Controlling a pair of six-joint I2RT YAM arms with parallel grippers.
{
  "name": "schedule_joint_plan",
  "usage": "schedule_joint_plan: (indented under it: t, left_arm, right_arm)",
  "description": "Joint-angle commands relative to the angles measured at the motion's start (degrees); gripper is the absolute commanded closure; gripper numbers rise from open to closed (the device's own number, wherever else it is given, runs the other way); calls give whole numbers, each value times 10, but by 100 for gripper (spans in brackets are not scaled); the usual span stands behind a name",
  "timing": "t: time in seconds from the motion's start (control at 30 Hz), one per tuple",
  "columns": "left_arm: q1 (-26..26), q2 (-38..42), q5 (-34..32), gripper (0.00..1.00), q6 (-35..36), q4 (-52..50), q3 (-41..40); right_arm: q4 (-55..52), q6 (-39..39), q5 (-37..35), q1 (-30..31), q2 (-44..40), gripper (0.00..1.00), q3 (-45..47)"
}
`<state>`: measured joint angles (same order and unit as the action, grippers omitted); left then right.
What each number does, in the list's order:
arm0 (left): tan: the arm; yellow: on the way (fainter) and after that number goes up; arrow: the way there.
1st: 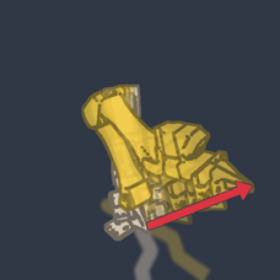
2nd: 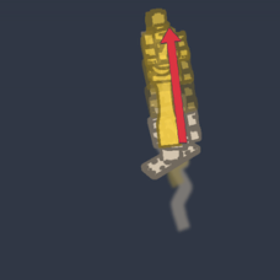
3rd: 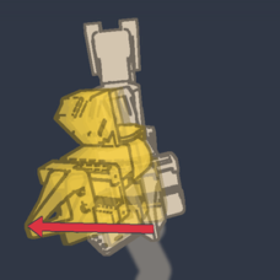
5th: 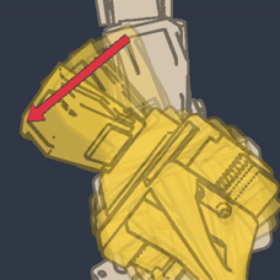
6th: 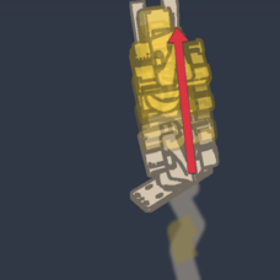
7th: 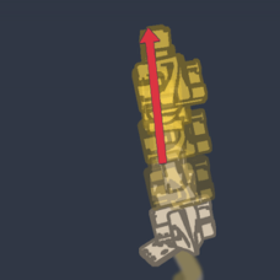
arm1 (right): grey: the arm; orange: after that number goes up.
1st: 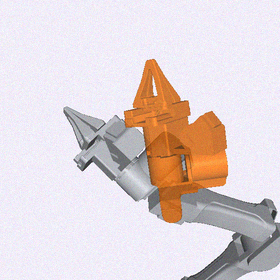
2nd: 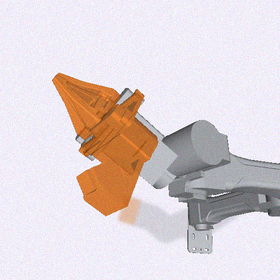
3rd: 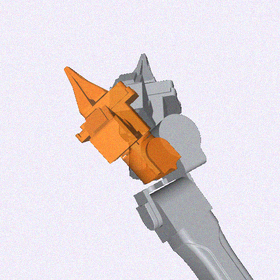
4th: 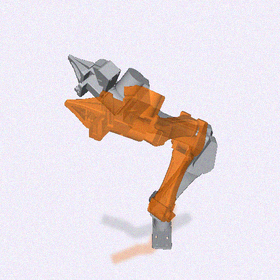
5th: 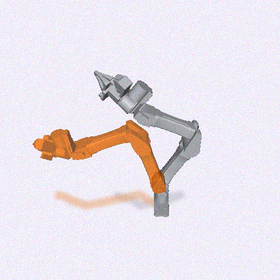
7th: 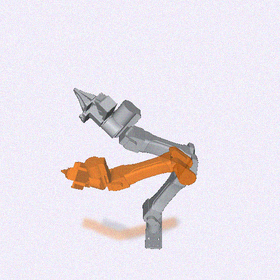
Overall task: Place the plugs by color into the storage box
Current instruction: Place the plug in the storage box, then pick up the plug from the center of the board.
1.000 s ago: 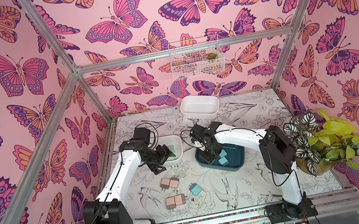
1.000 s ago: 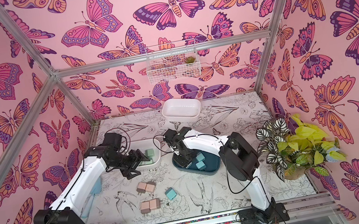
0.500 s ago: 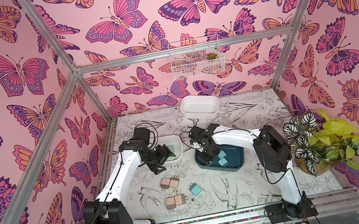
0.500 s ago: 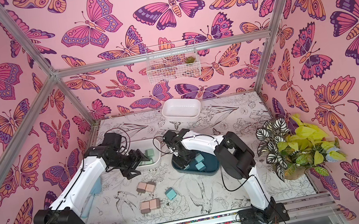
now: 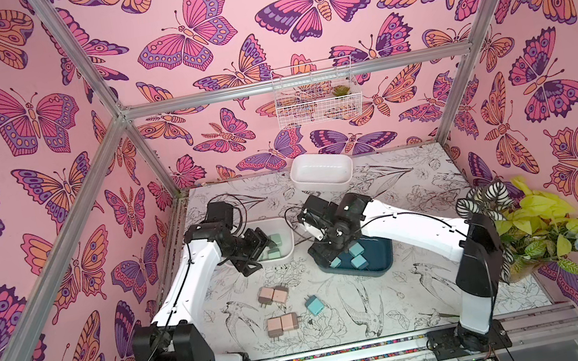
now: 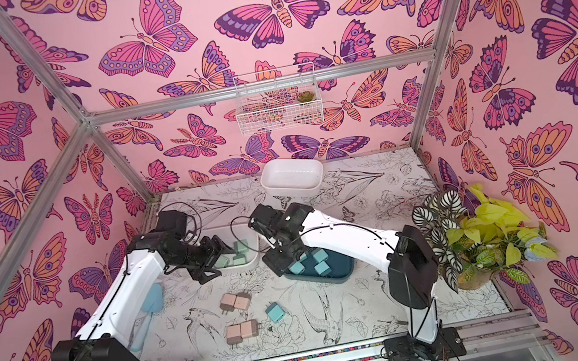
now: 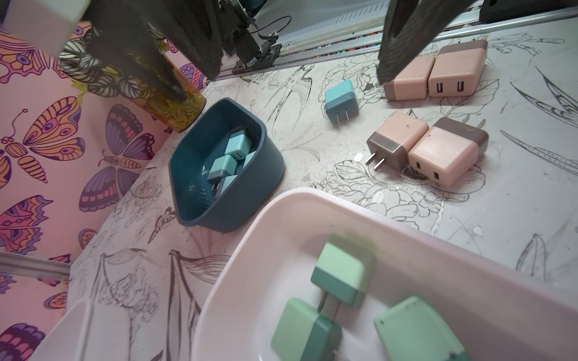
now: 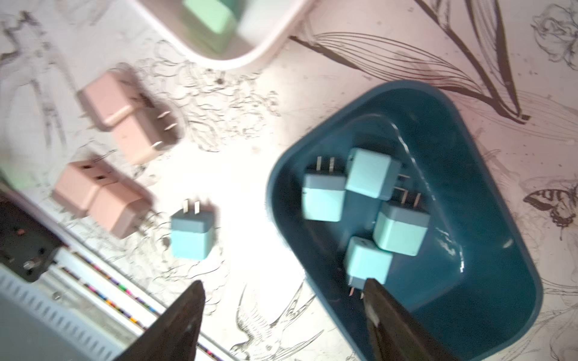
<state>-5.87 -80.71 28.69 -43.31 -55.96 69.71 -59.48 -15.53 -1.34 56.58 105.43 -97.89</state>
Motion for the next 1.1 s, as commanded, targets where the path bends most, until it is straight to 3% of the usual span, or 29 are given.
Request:
schedule_joint_plan:
  t: [0.0, 0.3, 0.73, 1.07]
  left_arm:
    - [20, -3, -6, 20, 21, -26, 22]
    - [79, 34, -10, 20, 41, -49, 2]
    - [85, 46, -2, 20, 46, -56, -25]
    - [85, 50, -1, 20, 45, -56, -33]
  right_arm:
    - [-36, -35, 13, 43, 40, 19, 10]
    - [2, -67, 46, 95, 141, 18, -25]
    - [45, -89, 59, 101, 198, 19, -6]
    - [65, -88, 75, 101, 223, 34, 7]
